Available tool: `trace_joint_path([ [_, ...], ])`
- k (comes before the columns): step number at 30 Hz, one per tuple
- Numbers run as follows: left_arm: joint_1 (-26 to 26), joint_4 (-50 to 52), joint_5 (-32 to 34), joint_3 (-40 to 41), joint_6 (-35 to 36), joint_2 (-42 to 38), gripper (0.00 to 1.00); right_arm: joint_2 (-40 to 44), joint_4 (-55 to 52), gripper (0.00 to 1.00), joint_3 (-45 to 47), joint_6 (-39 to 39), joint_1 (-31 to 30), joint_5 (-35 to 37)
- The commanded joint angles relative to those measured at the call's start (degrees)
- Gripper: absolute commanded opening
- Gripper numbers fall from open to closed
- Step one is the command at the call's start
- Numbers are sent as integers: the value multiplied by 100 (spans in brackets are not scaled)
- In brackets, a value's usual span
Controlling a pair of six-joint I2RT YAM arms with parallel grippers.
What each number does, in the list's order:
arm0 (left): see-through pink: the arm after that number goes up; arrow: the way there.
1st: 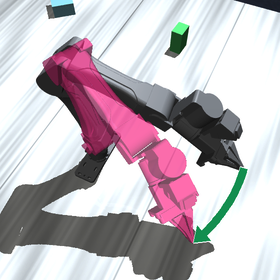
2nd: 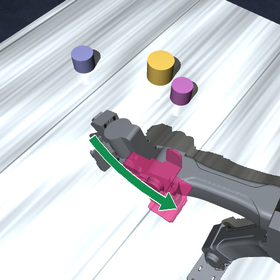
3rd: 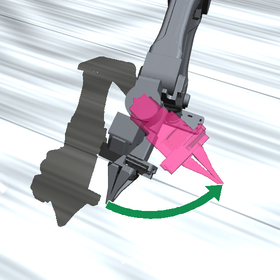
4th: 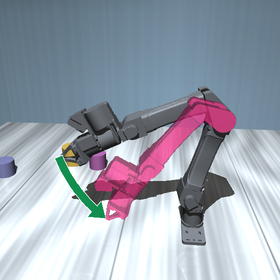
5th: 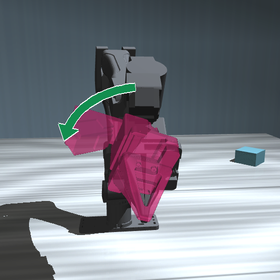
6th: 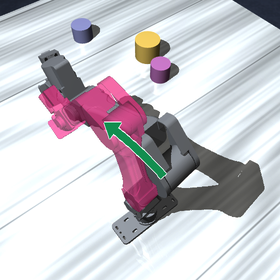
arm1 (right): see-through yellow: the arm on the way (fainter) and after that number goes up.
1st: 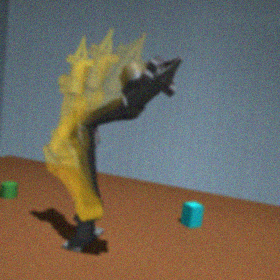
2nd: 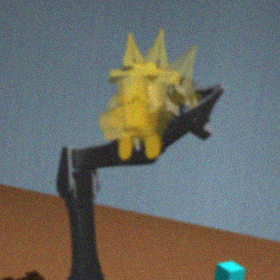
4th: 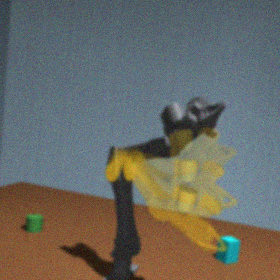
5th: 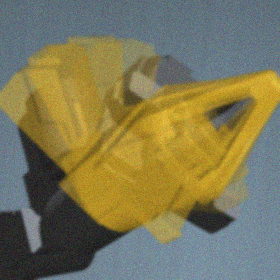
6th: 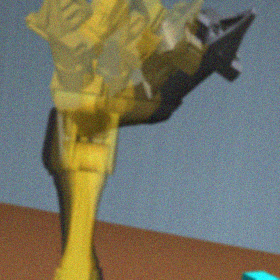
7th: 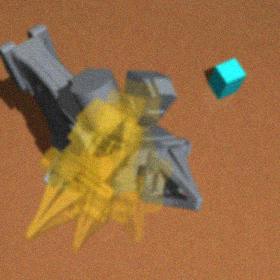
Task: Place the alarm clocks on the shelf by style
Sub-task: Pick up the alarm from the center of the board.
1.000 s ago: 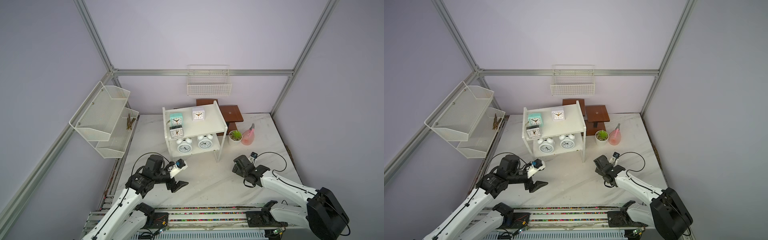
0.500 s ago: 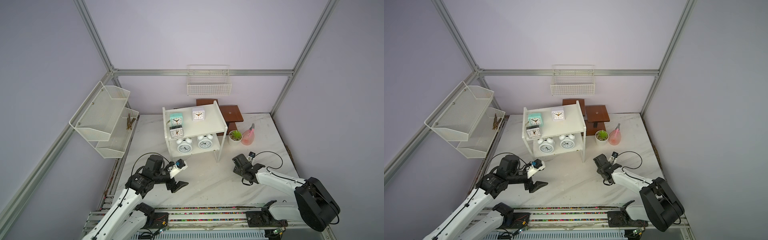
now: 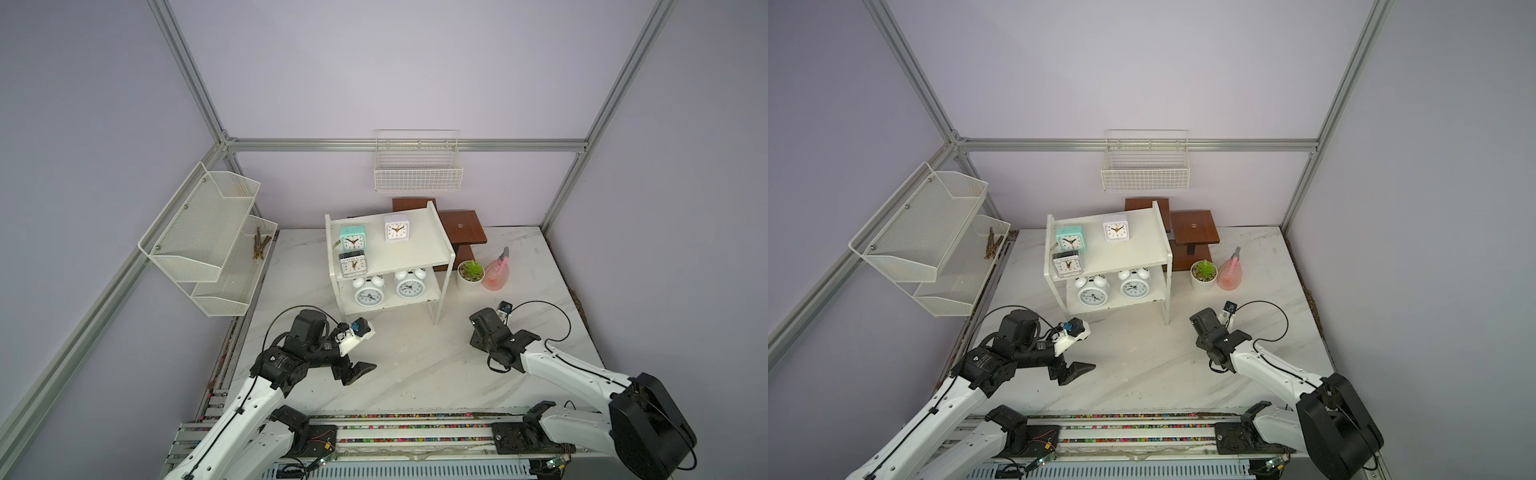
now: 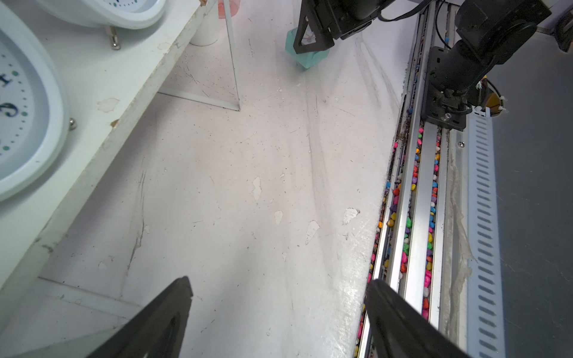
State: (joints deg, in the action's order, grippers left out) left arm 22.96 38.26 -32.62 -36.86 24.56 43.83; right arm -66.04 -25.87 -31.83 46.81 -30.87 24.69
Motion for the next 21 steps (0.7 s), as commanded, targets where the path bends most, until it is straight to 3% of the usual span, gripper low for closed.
trace_joint_path([
  [1, 16, -86, 284, -265, -202, 36, 91, 700, -255, 49, 70, -410, -262, -150],
  [7, 15, -83, 657, -504, -472, 286, 91, 2082, -249, 48, 73, -685, -1025, -551],
  [11, 15, -50, 597, -662, -548, 365, 91, 2529, 66, 47, 46, -807, -1382, -1029],
  [16, 15, 212, 492, -1012, -682, 498, 91, 2530, 848, 46, 37, -1145, -1746, -1627],
  [21, 15, 572, 248, -1453, -896, 656, 91, 2018, 1635, 45, -34, -1584, -2212, -1766],
])
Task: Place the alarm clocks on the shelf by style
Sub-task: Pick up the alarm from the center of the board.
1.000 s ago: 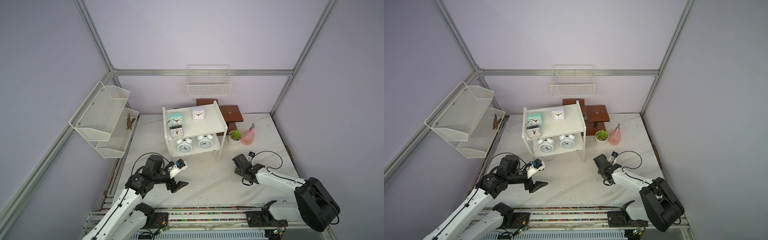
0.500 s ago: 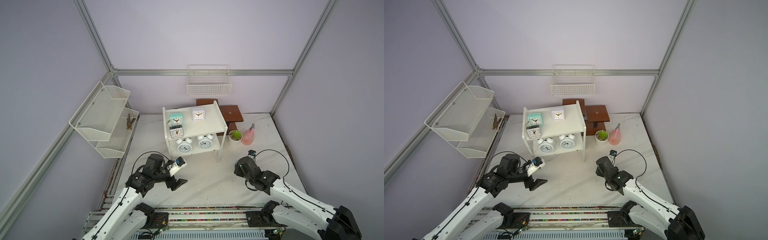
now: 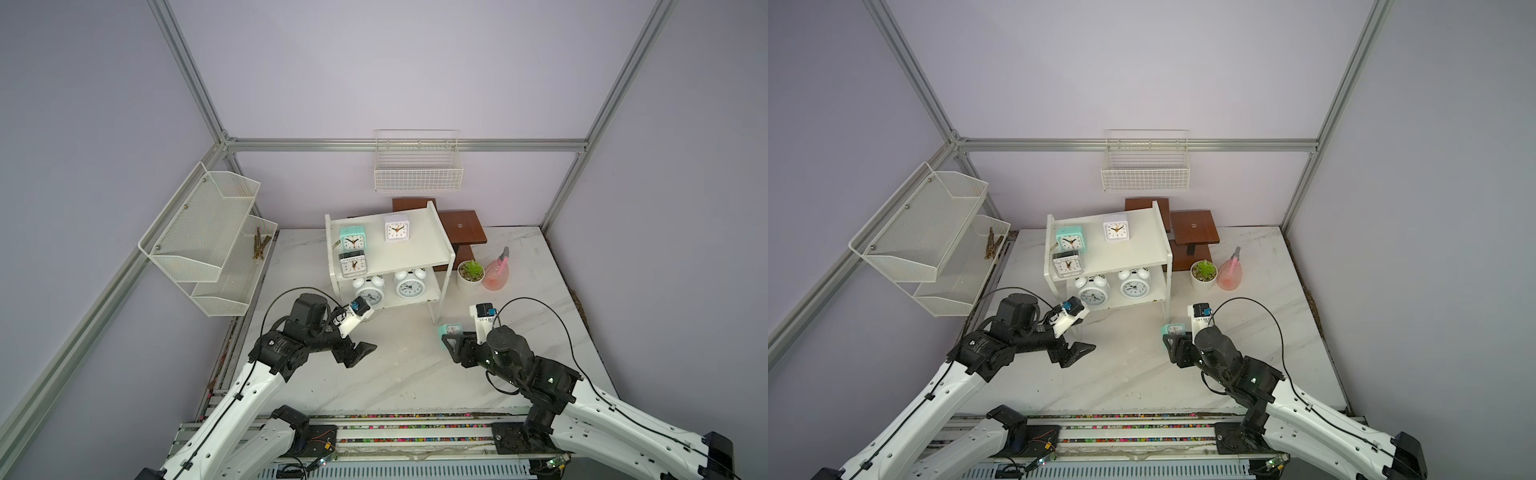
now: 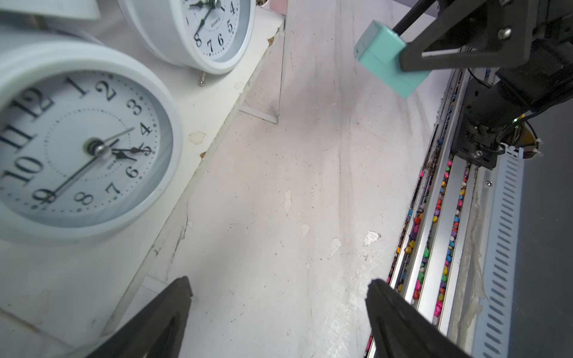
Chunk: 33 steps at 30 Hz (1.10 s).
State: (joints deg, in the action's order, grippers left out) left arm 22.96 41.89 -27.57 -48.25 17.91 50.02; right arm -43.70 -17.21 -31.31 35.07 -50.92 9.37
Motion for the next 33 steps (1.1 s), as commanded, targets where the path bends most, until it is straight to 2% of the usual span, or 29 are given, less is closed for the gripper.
trace_joint_path([
  [1, 15, 288, -328, -412, -279, 82, 91, -368, 930, 45, -107, -530, -324, -219],
  [10, 15, 767, -1231, -821, -551, 565, 91, -1605, 2486, 44, -106, -1112, -1191, 41],
  [14, 15, 803, -1491, -826, -596, 756, 91, -2027, 3193, 43, -44, -1578, -1709, 470],
  [25, 13, 803, -1700, -815, -688, 952, 89, -2824, 4869, 42, 251, -2711, -2552, 1829],
  [33, 15, 838, -1791, -801, -686, 1153, 88, -3232, 6548, 40, 572, -3331, -2869, 2035],
])
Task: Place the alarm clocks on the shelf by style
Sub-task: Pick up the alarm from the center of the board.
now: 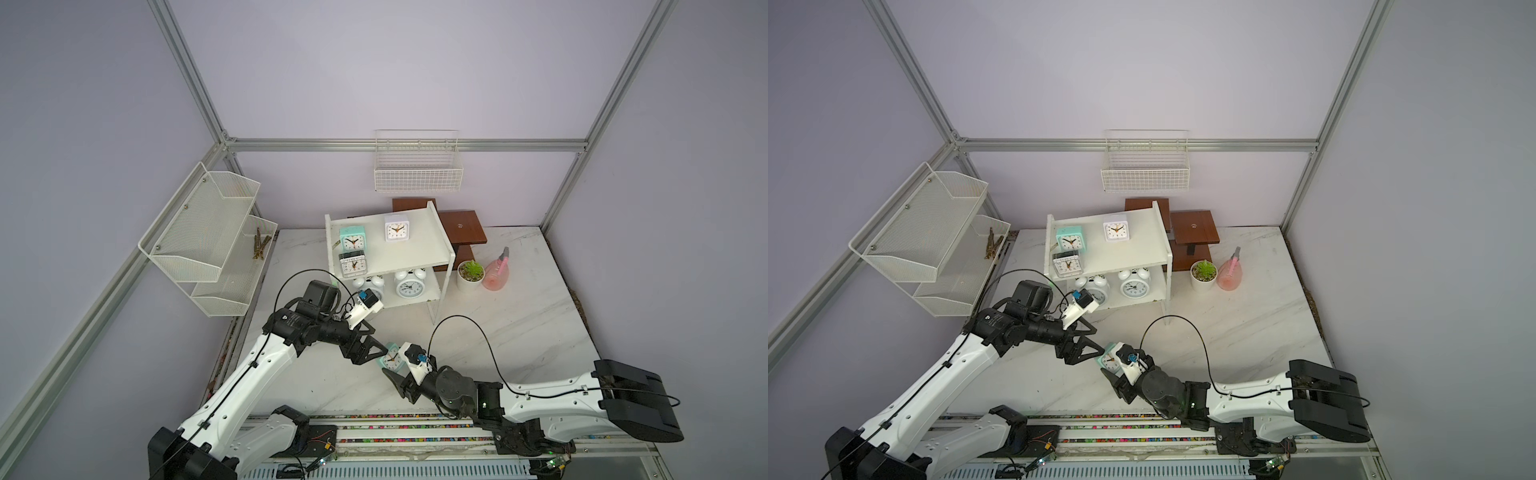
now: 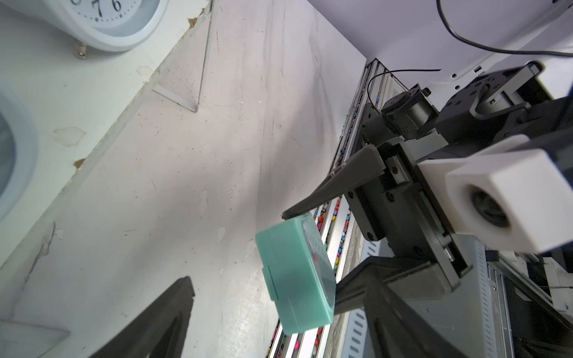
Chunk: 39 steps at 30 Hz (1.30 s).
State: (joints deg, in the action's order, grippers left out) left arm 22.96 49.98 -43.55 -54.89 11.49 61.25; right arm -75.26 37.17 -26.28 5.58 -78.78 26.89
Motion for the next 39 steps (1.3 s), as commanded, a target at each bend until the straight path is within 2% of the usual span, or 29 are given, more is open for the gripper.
trace_joint_path([
  [1, 15, 27, -215, -131, -24, 49, 88, -133, 1243, 40, 78, -406, -98, 328],
  [15, 50, 196, -454, -74, 281, 227, 67, -1030, 3015, 40, 210, -778, -230, 891],
  [25, 134, 231, -481, -79, 418, 365, 57, -1262, 3130, 40, 54, -823, -230, 1225],
  [31, 191, 276, -501, -92, 504, 422, 37, -1533, 2998, 41, -86, -833, -231, 1309],
  [39, 200, 278, -476, -92, 556, 396, 18, -1521, 2712, 48, -186, -656, -226, 1424],
])
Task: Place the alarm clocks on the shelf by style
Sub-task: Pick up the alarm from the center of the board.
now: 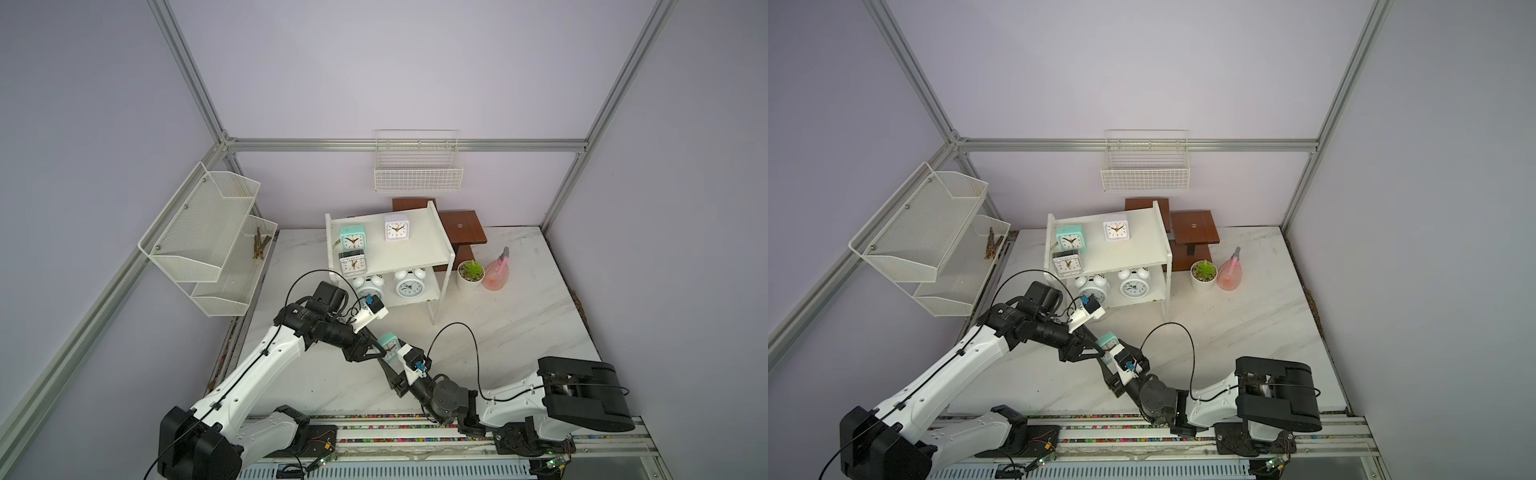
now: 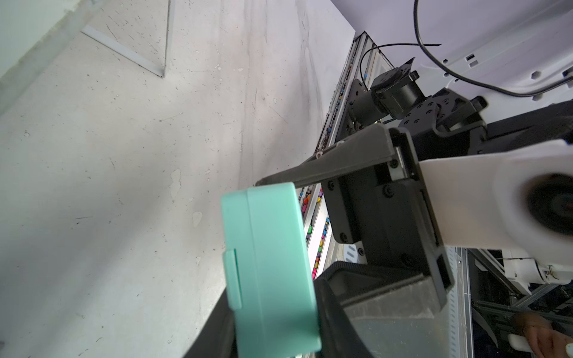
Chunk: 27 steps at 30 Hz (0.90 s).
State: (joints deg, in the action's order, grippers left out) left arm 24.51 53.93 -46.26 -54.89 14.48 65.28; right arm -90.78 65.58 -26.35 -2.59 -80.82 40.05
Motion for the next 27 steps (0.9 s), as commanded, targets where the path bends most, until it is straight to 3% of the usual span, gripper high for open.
trace_joint_path([
  [1, 45, -118, -214, -92, 265, -15, 16, 50, -246, 49, -208, 196, -27, 116],
  [9, 44, -113, -221, -68, 332, -28, 6, 130, -780, 55, -402, 253, -21, 126],
  [16, 106, -146, 7, -48, 365, -111, 3, 157, -1483, 60, -731, 377, -16, 226],
  [27, 229, -225, 217, -13, 345, -217, 3, 403, -2909, 58, -1252, 889, 56, 426],
])
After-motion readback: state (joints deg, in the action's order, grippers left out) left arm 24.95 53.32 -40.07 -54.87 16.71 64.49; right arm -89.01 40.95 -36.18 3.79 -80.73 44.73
